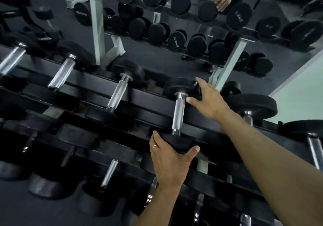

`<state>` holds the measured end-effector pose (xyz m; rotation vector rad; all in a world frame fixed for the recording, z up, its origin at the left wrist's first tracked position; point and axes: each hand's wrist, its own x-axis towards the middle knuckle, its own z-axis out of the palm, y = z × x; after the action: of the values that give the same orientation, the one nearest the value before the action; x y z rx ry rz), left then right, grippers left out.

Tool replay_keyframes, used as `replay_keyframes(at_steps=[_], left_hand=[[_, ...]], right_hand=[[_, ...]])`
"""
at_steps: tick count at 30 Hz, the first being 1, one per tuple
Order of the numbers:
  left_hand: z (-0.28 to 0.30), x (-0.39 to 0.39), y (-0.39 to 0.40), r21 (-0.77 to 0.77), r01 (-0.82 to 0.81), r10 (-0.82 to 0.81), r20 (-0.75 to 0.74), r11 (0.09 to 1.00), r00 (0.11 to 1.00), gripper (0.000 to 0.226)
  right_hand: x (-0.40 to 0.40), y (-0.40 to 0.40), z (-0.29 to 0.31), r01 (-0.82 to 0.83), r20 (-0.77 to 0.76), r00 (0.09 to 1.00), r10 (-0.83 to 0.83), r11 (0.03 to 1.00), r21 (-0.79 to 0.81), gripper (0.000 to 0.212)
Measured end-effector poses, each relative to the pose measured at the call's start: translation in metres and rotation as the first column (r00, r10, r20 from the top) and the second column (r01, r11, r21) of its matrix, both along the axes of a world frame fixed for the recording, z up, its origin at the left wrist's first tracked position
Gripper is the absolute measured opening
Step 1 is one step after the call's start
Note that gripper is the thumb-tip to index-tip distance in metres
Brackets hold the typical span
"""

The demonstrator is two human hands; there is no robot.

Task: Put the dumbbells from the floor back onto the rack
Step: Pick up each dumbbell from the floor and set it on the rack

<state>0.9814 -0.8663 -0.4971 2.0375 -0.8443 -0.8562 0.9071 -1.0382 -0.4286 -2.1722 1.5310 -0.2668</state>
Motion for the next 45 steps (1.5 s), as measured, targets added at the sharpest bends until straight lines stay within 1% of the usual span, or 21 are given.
replay_keyframes(at_steps=[3,7,9,12,17,24,27,29,32,34,35,37,39,41,43,45], left_hand=[[-0.002,-0.004,-0.003,-0.012,-0.047,0.047,-0.006,0.999,0.999,0.131],[-0.007,-0.007,-0.007,-0.021,-0.079,0.079,0.007,0.997,0.997,0.128],[-0.008,-0.008,-0.008,-0.025,-0.080,0.080,0.007,0.996,0.997,0.128],[-0.009,-0.007,-0.009,-0.028,-0.083,0.084,0.014,0.996,0.996,0.128],[-0.010,-0.002,-0.008,-0.039,-0.032,0.033,0.026,0.999,0.999,0.129],[-0.011,0.012,-0.008,-0.024,0.010,-0.010,-0.004,1.000,1.000,0.131],[-0.010,0.012,-0.008,-0.030,0.017,-0.017,-0.002,0.999,1.000,0.131],[-0.010,0.014,-0.008,-0.024,0.021,-0.021,-0.001,0.999,1.000,0.131],[-0.007,0.016,-0.006,0.013,0.034,-0.034,0.011,0.999,0.999,0.132],[-0.003,0.015,-0.005,0.041,0.030,-0.031,0.045,0.999,0.998,0.130],[-0.001,0.013,-0.006,0.043,0.029,-0.033,0.083,0.999,0.996,0.127],[0.006,0.002,-0.005,0.011,0.038,-0.039,0.193,0.999,0.980,0.117],[0.015,-0.017,-0.002,-0.061,0.071,-0.048,0.313,0.996,0.949,0.104],[0.023,-0.041,0.001,-0.146,0.136,-0.072,0.378,0.980,0.923,0.095],[0.029,-0.069,0.004,-0.174,0.204,-0.124,0.383,0.963,0.915,0.095],[0.033,-0.097,0.009,-0.147,0.231,-0.176,0.316,0.962,0.932,0.104]], right_hand=[[0.004,-0.020,-0.004,-0.058,-0.007,0.998,0.058,0.998,0.031,0.077],[0.001,-0.034,-0.012,-0.070,0.046,0.996,0.070,0.997,0.012,0.051],[-0.002,-0.037,-0.013,-0.083,0.056,0.995,0.083,0.997,0.004,0.047],[-0.004,-0.037,-0.015,-0.096,0.067,0.993,0.097,0.995,-0.019,0.047],[-0.013,-0.033,-0.016,-0.060,0.082,0.995,0.063,0.998,-0.032,0.045],[-0.005,-0.030,-0.014,-0.033,0.030,0.999,0.035,0.997,-0.063,0.046],[-0.003,-0.030,-0.014,-0.017,0.025,1.000,0.018,0.999,-0.042,0.044],[-0.001,-0.029,-0.012,-0.032,0.003,0.999,0.032,0.999,-0.024,0.047],[-0.003,-0.020,-0.004,-0.044,-0.008,0.999,0.045,0.999,0.026,0.063],[-0.009,-0.008,0.002,-0.060,-0.010,0.998,0.060,0.998,0.009,0.077],[-0.014,-0.003,0.005,-0.075,-0.014,0.997,0.075,0.997,-0.022,0.080],[-0.028,0.007,0.012,-0.104,-0.025,0.994,0.102,0.990,-0.094,0.077],[-0.045,0.015,0.021,-0.111,-0.042,0.994,0.106,0.980,-0.163,0.070],[-0.067,0.018,0.030,-0.082,-0.037,0.996,0.076,0.970,-0.230,0.063],[-0.092,0.019,0.038,-0.044,-0.012,0.999,0.043,0.963,-0.266,0.058],[-0.117,0.017,0.042,-0.017,-0.011,1.000,0.015,0.966,-0.259,0.057]])
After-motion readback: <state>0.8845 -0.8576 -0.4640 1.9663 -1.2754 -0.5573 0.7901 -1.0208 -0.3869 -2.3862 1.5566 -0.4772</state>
